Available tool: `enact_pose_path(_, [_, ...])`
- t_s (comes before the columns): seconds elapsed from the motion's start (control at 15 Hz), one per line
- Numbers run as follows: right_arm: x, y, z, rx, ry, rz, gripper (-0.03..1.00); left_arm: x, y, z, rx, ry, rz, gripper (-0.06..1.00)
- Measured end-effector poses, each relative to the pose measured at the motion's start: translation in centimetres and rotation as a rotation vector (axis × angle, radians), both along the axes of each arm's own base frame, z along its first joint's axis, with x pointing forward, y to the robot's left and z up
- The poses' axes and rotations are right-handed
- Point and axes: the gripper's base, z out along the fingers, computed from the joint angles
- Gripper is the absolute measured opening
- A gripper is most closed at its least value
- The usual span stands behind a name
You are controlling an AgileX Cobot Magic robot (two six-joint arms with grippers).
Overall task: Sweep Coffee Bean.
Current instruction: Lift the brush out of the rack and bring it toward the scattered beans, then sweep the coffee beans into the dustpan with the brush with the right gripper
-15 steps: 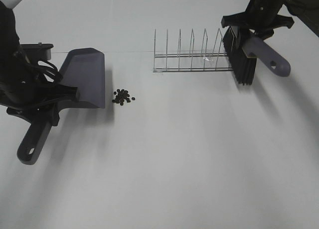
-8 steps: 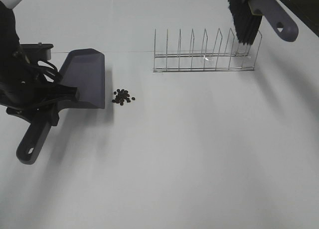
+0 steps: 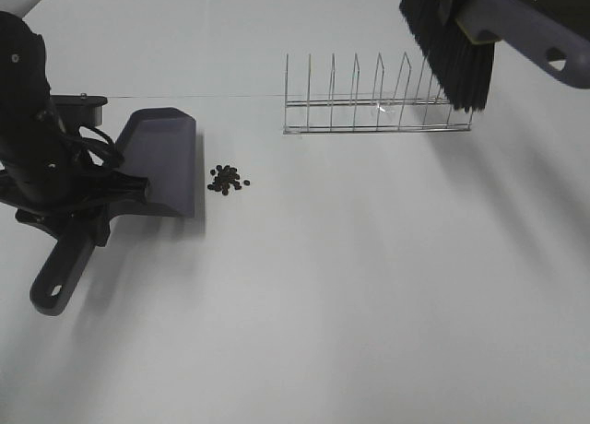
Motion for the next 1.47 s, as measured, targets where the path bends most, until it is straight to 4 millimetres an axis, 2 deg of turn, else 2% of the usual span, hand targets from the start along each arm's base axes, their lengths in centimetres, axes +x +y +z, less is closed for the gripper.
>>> enact_pose_path(0.07, [-1.1, 2.3, -2.4, -0.072, 0.067, 0.045, 0.28, 0.0, -0.1, -0.9, 0.017, 0.020, -0.003, 0.32])
enact_pose_path(0.13, [-1.5, 3.2, -3.6, -0.083, 0.085, 0.040, 0.28, 0.0, -0.1, -1.4, 0.023, 0.036, 0.000, 0.32])
enact_pose_path(0.33, [-1.8, 4.8, -6.1, -0.111, 0.060, 0.033, 0.28, 0.0, -0.3, -3.3, 0.049, 0.084, -0.011, 0.32])
enact_pose_path(0.53, [-1.5, 5.6, -8.8, -0.163, 0.107, 0.051, 0.28, -0.4, -1.2, -4.2, 0.059, 0.109, -0.033, 0.32])
enact_pose_path(0.73, [-1.9, 8.4, -12.1, -0.250, 0.140, 0.109, 0.28, -0.5, -1.6, -5.4, 0.066, 0.144, -0.036, 0.32])
enact_pose_path(1.07, [-3.4, 13.7, -16.8, -0.442, 0.116, 0.269, 0.28, -0.4, -1.6, -5.4, 0.069, 0.153, -0.035, 0.32])
enact_pose_path(1.2, [-3.5, 15.0, -18.3, -0.451, 0.126, 0.295, 0.28, -0.5, -1.6, -5.4, 0.070, 0.154, -0.035, 0.32])
enact_pose_path(1.47, [-2.3, 16.7, -19.7, -0.397, 0.199, 0.296, 0.28, -0.4, -1.6, -5.4, 0.072, 0.160, -0.035, 0.32])
